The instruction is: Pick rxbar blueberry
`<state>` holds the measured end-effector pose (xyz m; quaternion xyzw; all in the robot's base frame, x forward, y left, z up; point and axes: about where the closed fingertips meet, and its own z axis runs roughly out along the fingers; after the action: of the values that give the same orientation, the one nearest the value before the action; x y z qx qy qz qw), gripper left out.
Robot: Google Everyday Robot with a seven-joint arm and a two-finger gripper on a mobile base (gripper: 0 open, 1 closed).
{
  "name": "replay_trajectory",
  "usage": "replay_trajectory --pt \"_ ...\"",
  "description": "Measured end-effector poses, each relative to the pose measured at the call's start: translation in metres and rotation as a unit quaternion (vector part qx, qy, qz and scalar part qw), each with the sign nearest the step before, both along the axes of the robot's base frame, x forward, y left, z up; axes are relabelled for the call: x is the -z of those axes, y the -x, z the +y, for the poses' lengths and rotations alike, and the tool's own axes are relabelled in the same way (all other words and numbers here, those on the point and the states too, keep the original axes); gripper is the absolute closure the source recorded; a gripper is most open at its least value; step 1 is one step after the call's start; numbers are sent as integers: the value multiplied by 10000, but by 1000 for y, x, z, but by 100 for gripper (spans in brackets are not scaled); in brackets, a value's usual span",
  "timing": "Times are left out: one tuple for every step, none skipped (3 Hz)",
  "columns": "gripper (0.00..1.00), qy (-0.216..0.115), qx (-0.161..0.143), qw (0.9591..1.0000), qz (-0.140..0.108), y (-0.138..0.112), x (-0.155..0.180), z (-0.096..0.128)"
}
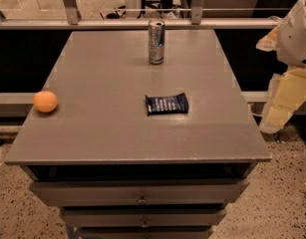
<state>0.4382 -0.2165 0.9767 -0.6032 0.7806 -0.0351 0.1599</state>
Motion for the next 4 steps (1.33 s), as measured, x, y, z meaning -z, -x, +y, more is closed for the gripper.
replay_trajectory --pt "0 0 0 10000 0 0 0 0" --pt "0 -162 -364 9991 -174 -30 14 32" --pt "0 -412 -988 9933 -446 -90 41 97" --pt "0 -521 -1331 9884 -512 -120 63 136"
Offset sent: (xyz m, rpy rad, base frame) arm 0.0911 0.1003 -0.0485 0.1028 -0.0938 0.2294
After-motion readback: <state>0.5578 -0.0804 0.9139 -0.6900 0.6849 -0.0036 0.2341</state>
